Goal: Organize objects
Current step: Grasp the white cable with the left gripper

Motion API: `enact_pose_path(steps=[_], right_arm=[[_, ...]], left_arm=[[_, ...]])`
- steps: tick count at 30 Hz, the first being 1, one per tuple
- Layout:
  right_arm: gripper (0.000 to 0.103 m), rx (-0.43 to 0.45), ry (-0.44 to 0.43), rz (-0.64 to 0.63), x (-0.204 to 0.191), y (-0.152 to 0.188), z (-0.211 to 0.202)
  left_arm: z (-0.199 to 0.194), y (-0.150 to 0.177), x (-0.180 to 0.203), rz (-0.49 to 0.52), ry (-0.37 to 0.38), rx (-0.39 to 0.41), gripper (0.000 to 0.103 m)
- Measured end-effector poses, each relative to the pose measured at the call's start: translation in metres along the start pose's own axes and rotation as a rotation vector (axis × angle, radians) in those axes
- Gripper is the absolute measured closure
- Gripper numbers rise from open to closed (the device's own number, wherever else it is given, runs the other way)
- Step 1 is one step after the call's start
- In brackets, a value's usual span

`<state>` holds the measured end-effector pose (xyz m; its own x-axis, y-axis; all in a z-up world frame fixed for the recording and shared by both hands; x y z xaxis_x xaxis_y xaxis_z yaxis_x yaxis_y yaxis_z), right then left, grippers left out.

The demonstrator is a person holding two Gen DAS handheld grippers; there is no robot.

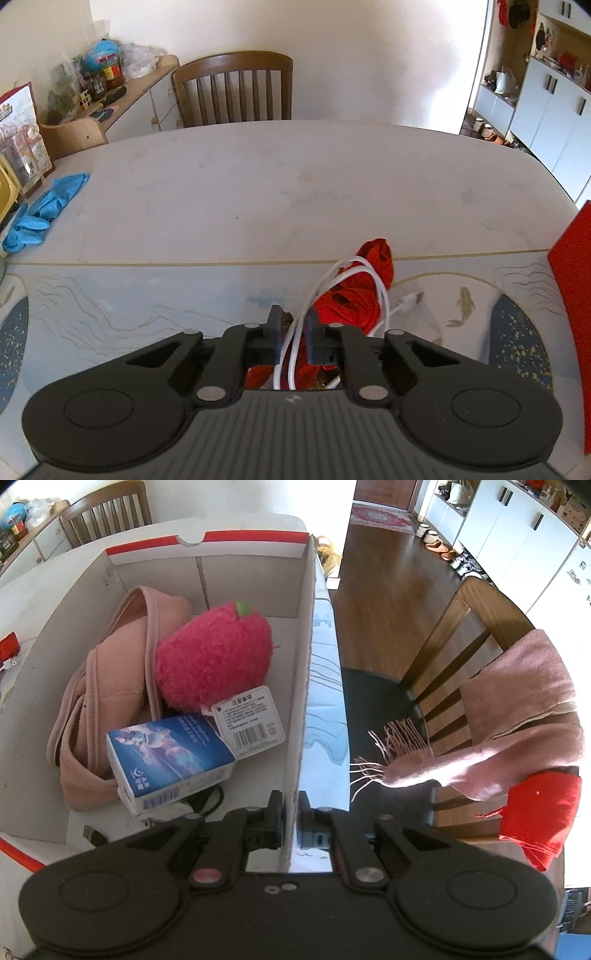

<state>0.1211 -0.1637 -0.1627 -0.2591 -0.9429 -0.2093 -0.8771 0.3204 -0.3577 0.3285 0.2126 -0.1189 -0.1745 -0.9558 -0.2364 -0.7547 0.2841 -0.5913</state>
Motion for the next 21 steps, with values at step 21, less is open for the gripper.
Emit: enact_pose_path(steps=[21], right_arm=[[0.1, 0.034, -0.025, -0.015, 0.002, 0.002, -0.001]], left_arm=[[-0.095, -0.007, 0.046, -0.031, 0.192, 0.117, 0.098]])
Point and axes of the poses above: each gripper's, at about its wrist camera, not at the fingertips, and z roughly the way its jaws point, x to its right, y to its underside, the point moved 8 cm from there along z, roughly the way its jaws point, and after that the axes turned 14 degrees about -y, right-handed, at the moved point
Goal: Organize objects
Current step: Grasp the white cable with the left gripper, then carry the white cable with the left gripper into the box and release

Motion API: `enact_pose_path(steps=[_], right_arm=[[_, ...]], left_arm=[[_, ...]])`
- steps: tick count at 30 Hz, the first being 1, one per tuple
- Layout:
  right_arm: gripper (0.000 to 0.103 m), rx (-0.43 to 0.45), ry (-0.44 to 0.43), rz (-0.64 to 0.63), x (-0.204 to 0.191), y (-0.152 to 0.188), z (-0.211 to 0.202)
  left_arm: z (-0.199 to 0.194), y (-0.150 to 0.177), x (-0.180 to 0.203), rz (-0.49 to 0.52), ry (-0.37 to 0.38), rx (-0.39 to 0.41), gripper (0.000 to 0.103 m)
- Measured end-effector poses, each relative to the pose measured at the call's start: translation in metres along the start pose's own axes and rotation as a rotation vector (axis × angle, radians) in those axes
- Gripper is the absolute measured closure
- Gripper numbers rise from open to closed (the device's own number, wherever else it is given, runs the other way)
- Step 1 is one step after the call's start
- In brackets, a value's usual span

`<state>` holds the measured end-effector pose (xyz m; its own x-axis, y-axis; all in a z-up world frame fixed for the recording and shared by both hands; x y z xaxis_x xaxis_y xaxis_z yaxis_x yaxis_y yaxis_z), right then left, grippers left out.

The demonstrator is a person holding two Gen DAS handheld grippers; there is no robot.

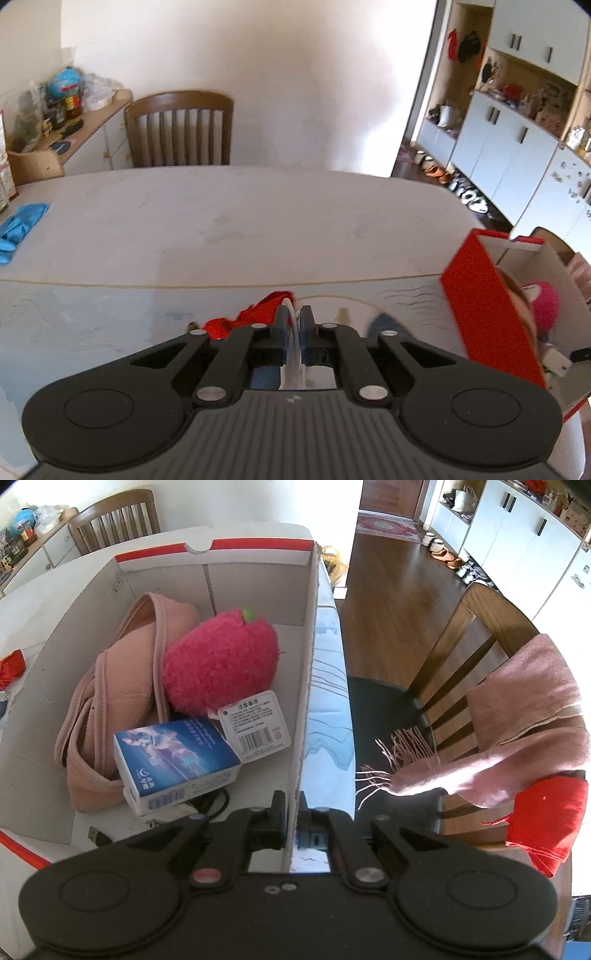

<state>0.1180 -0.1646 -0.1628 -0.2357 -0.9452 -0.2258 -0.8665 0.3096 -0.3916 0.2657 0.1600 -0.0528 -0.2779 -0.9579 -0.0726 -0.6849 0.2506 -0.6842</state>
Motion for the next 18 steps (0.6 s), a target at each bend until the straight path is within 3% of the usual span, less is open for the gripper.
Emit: enact_pose_path(steps=[18], right_arm=[[0.099, 0.011, -0.028, -0.012, 0.002, 0.0, 0.0]], left_arm=[[-0.057, -0.033, 0.094, 0.057, 0.206, 0.086, 0.098]])
Point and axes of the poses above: each gripper's, at about its wrist camera, not at the fingertips, and z roughly the way its jaws point, x to its right, y to its underside, the point moved 8 cm from there along z, roughly the way its jaws point, and after that the axes turned 14 degrees about -y, right-handed, at the moved point
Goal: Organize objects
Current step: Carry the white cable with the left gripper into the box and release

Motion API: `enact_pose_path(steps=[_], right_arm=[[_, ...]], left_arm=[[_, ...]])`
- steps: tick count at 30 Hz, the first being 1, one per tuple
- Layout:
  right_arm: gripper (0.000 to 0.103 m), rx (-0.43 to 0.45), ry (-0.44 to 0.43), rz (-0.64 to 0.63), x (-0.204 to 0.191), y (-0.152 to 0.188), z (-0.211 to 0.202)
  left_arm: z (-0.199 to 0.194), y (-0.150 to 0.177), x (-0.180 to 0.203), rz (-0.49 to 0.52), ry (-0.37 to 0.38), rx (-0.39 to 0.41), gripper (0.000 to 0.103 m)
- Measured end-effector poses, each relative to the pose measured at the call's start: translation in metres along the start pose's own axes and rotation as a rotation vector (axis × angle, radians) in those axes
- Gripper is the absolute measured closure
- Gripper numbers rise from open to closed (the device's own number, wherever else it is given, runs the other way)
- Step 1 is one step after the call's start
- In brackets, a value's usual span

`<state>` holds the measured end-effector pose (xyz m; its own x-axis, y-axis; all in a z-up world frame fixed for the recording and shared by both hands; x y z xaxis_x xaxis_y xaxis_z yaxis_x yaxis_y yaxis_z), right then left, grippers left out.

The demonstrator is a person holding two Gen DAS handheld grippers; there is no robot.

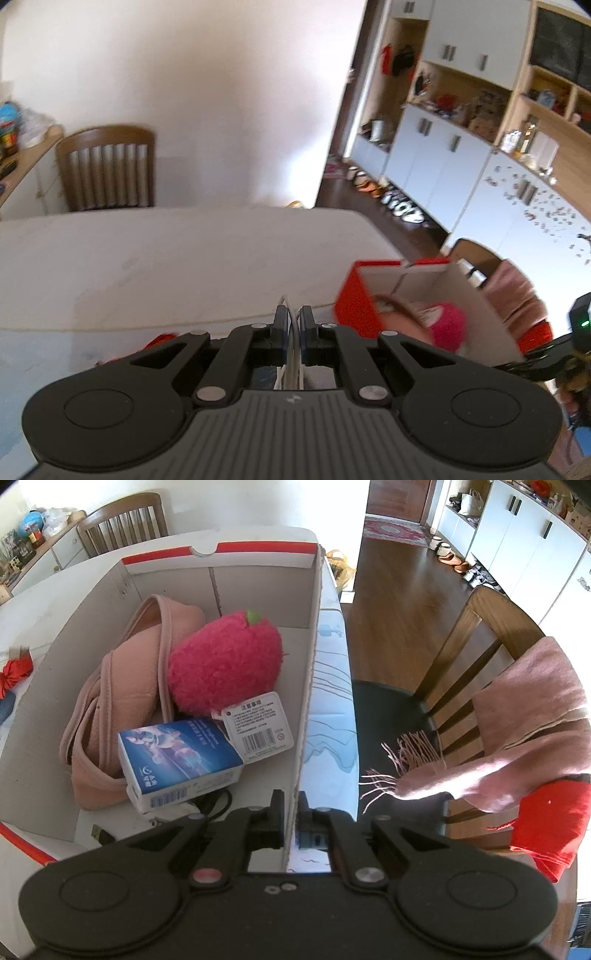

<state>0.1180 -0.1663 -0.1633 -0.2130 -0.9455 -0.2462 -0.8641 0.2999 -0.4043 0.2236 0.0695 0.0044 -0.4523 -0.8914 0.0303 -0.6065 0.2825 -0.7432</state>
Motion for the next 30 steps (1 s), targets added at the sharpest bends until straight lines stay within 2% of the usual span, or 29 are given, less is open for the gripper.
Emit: enact_pose_path(steps=[9, 15, 24, 30], right_arm=[[0.098, 0.004, -0.01, -0.002, 0.001, -0.001, 0.0], [0.098, 0.005, -0.014, -0.004, 0.002, -0.001, 0.001], [0.098, 0.008, -0.014, -0.009, 0.001, -0.001, 0.001], [0.098, 0.01, -0.018, -0.003, 0.001, -0.002, 0.001]], left_arm=[[-0.015, -0.039, 0.066, 0.072, 0.113, 0.073, 0.098], [-0.01, -0.051, 0.114, 0.137, 0.169, 0.096, 0.098], [0.031, -0.049, 0.182, 0.252, 0.153, 0.096, 0.098], [0.054, -0.045, 0.214, 0.333, 0.1, 0.143, 0.098]])
Point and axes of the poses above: each gripper's, at about its wrist camera, not at the fingertips, and z roughly the way its jaws point, x to its right, y to its underside, the point moved 8 cm from there along z, roughly the way its jaws point, and after that the axes turned 14 degrees about -y, right-handed, at the moved point
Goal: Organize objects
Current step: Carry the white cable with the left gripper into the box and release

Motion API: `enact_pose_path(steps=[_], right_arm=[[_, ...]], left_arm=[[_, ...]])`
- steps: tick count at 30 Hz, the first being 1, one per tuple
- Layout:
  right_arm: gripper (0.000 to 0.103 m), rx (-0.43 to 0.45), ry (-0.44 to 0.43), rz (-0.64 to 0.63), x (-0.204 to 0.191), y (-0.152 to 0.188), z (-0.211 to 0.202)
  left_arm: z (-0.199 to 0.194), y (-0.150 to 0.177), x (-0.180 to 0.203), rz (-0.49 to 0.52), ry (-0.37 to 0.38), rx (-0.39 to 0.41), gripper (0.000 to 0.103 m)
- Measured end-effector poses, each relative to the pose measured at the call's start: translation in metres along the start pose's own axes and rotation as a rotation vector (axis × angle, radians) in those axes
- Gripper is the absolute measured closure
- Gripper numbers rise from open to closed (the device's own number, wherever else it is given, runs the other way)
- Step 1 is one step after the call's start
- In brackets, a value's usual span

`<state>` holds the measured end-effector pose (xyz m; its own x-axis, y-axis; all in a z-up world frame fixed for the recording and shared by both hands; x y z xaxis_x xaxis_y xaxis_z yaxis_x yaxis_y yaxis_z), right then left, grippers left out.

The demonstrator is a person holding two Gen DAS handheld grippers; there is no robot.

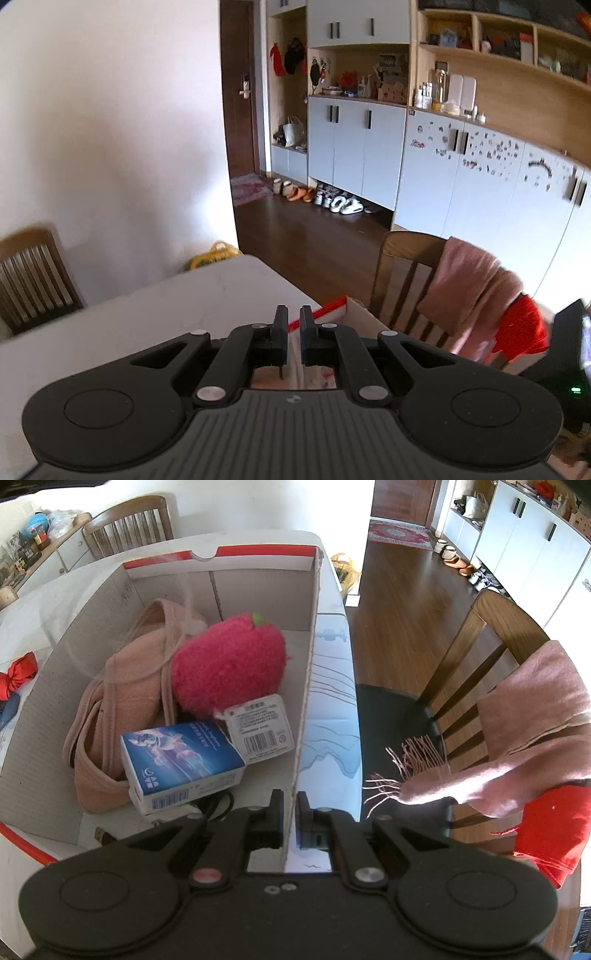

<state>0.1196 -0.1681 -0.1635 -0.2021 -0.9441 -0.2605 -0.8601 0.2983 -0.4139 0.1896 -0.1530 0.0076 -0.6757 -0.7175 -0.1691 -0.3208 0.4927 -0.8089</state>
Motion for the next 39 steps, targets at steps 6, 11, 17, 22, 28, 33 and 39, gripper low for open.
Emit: enact_pose_path(steps=[6, 11, 17, 22, 28, 33, 39], right_arm=[[0.098, 0.001, -0.003, 0.003, 0.0, -0.001, -0.001], [0.098, 0.001, -0.006, 0.006, 0.0, -0.001, -0.001], [0.098, 0.0, -0.004, 0.004, 0.001, -0.001, -0.001], [0.098, -0.003, 0.0, 0.002, 0.001, 0.0, 0.0], [0.098, -0.007, 0.006, 0.0, 0.0, 0.0, 0.001], [0.098, -0.004, 0.01, -0.004, -0.001, -0.001, -0.001], [0.098, -0.005, 0.017, -0.005, -0.002, -0.002, -0.002]], left_arm=[[0.017, 0.016, 0.014, 0.002, 0.027, -0.051, 0.098], [0.024, 0.036, 0.008, -0.031, 0.048, -0.124, 0.098], [0.024, 0.058, 0.004, -0.024, 0.063, -0.195, 0.098], [0.016, 0.069, 0.003, -0.02, 0.092, -0.226, 0.098], [0.006, 0.076, 0.003, -0.02, 0.111, -0.238, 0.097], [-0.003, 0.079, 0.001, -0.037, 0.116, -0.24, 0.095], [-0.018, 0.082, -0.007, -0.058, 0.109, -0.222, 0.095]])
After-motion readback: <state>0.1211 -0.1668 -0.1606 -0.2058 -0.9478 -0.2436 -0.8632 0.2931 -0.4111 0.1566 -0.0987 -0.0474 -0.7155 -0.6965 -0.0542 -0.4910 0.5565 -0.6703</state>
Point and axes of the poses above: each gripper's, at about its wrist camera, not at the fingertips, and z roughly the way its jaws point, x to its right, y to its underside, the point moved 8 cm from there along z, roughly the way its jaws point, and after that the axes turned 14 degrees about -y, right-handed, at the moved point
